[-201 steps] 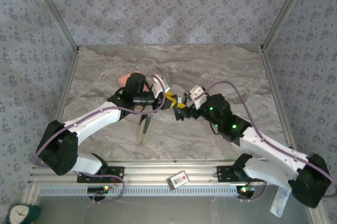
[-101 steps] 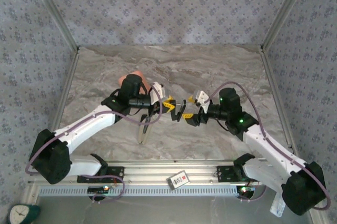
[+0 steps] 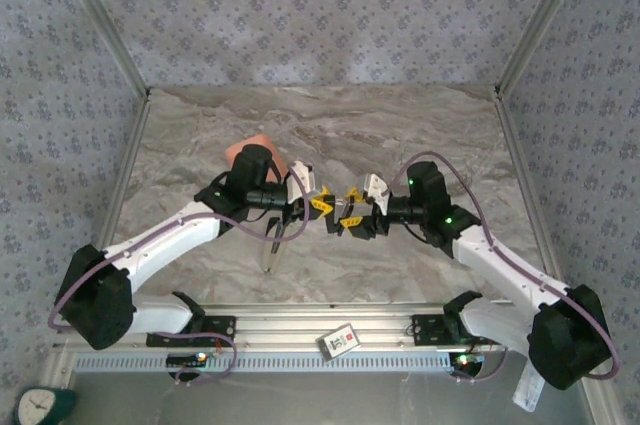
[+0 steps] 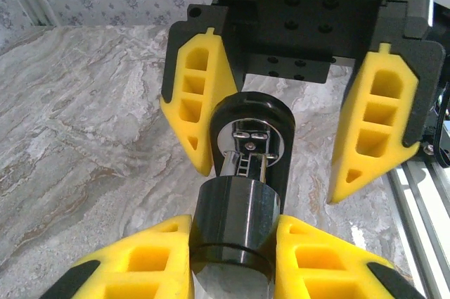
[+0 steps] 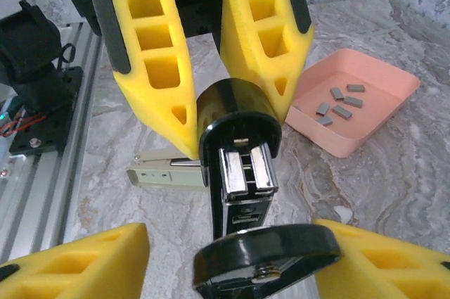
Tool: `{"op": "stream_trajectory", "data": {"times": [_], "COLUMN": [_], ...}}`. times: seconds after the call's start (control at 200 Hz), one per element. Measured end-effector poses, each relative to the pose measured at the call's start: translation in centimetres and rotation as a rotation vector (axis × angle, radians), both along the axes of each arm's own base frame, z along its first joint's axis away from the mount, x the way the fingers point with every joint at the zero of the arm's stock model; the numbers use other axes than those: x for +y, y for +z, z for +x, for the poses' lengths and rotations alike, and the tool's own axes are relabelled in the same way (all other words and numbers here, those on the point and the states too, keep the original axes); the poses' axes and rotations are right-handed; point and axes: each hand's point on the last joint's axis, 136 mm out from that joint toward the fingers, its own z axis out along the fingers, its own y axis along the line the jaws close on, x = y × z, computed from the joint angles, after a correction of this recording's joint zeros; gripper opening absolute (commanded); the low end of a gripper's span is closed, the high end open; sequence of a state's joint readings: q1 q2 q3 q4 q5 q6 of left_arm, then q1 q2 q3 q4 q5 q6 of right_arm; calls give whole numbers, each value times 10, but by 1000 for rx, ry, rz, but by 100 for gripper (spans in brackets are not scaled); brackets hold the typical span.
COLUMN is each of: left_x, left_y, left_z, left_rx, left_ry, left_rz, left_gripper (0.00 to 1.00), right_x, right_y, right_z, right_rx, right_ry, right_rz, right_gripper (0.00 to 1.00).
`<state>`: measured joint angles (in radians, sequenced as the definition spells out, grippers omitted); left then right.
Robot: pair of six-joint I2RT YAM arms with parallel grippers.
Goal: Load the staples into the stapler
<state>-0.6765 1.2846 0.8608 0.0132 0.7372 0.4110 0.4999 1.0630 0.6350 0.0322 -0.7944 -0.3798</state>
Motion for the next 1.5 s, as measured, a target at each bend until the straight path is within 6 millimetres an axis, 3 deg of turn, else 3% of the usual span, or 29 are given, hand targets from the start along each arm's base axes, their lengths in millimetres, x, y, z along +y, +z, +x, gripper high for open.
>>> {"op": "stream_trajectory", "data": {"times": [0.14,0.345,0.435,0.555,0.695,0.91,1.079,1.359,1.499], "left_x": [-1,-2,-2,-2,-5,-9,-8,-9,-10], "left_y": [1,2,2,1,5,4,1,-9,-14], "left_z": [-2,-3,-3,-3,-7,-12,-11,-9,-9], "left_rx": [-3,-7,-8,-10,-24,-49,-67,-54,-40], "left_ry": [-14,-25,-24,-22,-45,-65,-60,-55,-55], "left_rz": [-12,-26,-27,-25,-38,-32,-19,7,20], "left_gripper": [0,3,14,40,50,51,43,49,35], "right_x": [2,2,1,1,-1,-1,-2,-2,-1], "right_y": [4,6,6,7,4,2,1,1,0], "right_z": [2,4,5,6,7,8,7,6,5], "right_rx": [-9,-17,-19,-22,-22,-21,-16,-15,-11], "right_ry": [10,8,5,-1,-15,-19,-17,-15,-11], "right_rz": [3,2,0,-2,-17,-24,-28,-28,-27], "right_gripper": [47,18,11,6,6,6,6,7,7]}}
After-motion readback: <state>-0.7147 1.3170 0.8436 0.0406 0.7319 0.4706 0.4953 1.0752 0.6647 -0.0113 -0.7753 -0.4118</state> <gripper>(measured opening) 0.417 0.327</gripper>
